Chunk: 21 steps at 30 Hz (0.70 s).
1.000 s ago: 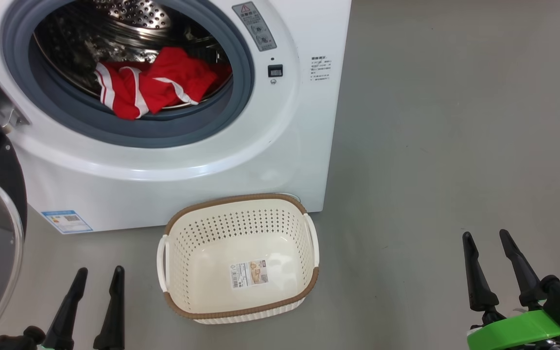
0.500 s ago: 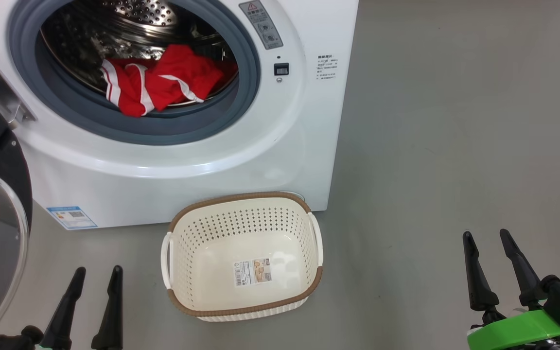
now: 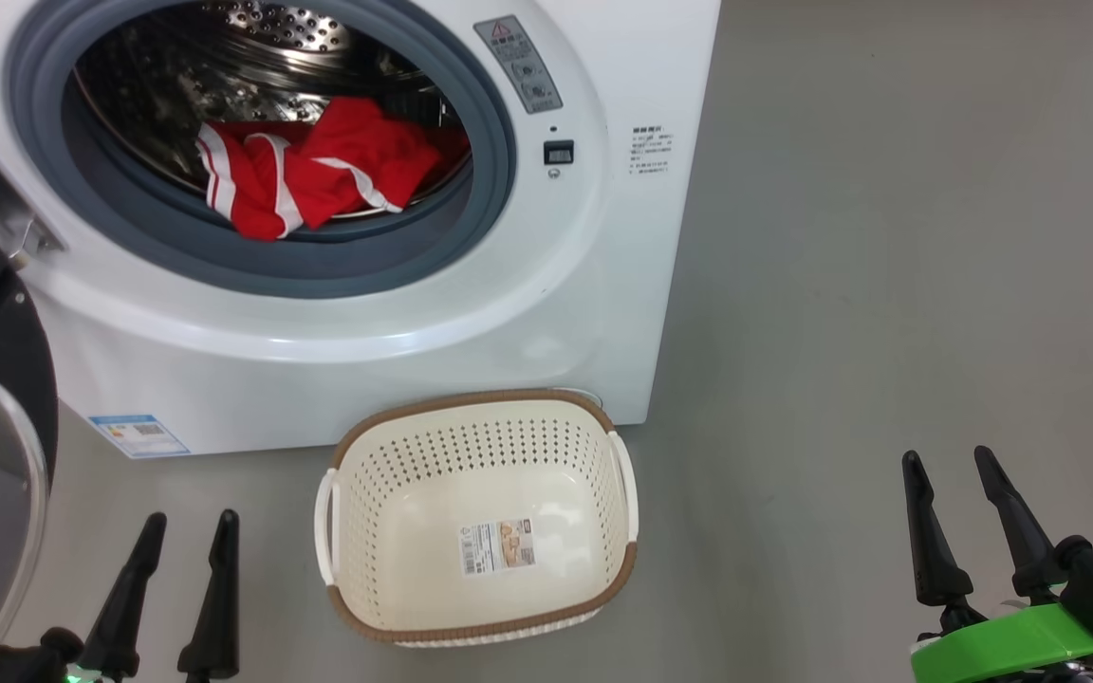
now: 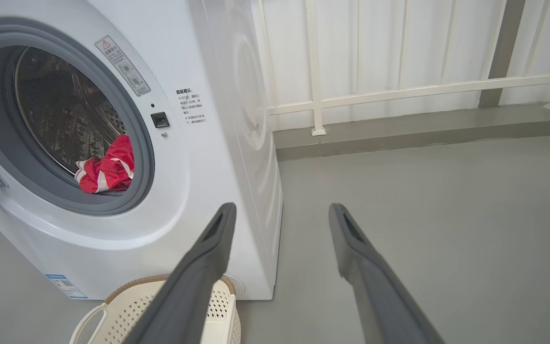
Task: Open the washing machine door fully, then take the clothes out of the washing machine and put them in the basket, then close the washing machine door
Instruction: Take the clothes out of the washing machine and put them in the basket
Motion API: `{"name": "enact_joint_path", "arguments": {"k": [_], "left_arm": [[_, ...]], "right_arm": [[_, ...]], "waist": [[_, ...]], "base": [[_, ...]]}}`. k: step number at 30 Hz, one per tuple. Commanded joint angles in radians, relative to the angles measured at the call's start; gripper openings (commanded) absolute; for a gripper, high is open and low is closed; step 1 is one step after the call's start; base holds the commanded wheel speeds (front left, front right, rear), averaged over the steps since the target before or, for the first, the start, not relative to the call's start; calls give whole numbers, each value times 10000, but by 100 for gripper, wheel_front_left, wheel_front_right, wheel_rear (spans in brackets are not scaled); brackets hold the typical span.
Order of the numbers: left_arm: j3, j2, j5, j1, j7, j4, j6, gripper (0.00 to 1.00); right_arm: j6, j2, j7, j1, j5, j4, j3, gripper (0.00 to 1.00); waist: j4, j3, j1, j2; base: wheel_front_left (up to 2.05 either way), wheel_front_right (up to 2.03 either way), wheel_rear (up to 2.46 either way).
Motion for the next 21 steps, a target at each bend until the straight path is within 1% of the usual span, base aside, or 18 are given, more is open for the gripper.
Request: {"name": "enact_joint_path", "arguments": {"k": [1, 12, 21], "left_arm": [[332, 207, -45, -426, -49, -229, 15, 100], [411, 185, 21, -592, -49, -77, 15, 100], [455, 87, 20, -597, -49, -48, 15, 100]], "right_arm": [[48, -97, -65, -211, 14, -282, 209, 100], [48, -97, -65, -344, 20, -325, 237, 100], [48, -97, -65, -366, 9, -313, 247, 100]], "waist": [[16, 21, 0, -1], [121, 192, 0, -1], [143, 254, 0, -1]], "base": [[115, -115, 0], [106, -106, 0], [15, -15, 0]]}}
